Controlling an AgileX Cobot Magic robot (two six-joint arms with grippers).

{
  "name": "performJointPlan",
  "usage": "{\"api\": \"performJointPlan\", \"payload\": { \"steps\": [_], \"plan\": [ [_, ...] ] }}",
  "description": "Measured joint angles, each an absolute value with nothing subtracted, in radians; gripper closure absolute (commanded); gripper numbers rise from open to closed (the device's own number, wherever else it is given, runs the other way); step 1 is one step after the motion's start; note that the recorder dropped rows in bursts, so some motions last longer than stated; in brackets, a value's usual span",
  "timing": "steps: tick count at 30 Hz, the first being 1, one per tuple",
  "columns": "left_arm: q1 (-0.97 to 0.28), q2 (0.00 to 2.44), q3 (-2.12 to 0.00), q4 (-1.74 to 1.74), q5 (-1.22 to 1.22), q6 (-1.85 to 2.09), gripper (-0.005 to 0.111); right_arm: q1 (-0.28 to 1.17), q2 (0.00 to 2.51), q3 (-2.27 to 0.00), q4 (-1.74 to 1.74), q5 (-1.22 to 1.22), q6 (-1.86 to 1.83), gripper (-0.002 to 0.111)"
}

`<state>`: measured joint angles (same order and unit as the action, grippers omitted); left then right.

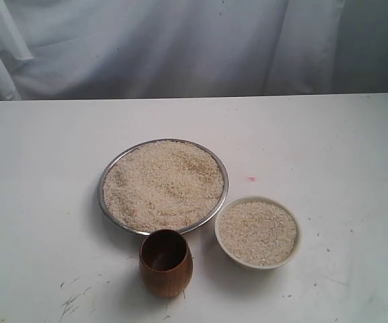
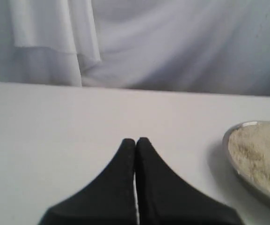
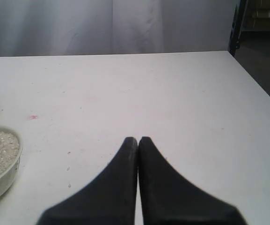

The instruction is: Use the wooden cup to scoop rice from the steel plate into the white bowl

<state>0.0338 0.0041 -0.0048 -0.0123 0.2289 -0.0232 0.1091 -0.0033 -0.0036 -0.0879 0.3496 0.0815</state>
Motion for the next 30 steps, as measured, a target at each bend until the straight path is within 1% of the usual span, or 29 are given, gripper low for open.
{"api": "performJointPlan", "payload": {
  "steps": [5,8,25,27,30],
  "plan": [
    [0.034,0.004,-0.005,-0.012,-0.097,-0.023,0.107,0.109,-0.003,-0.004,-0.088,0.35,0.081,0.108],
    [0.034,0.004,-0.005,-0.012,-0.194,-0.023,0.107,0.109,-0.003,-0.004,-0.088,0.35,0.081,0.108],
    [0.034,0.004,-0.005,-0.018,-0.241,-0.058,0.107,0.109,-0.003,-0.004,-0.088,0.35,0.081,0.108],
    [0.034,0.004,-0.008,-0.018,-0.228,-0.065,0.107,0.109,-0.003,-0.004,-0.088,0.35,0.081,0.108],
    [0.034,0.004,-0.055,-0.018,-0.148,-0.07,0.107,0.109,-0.003,-0.004,-0.088,0.35,0.081,0.108]
  ]
}}
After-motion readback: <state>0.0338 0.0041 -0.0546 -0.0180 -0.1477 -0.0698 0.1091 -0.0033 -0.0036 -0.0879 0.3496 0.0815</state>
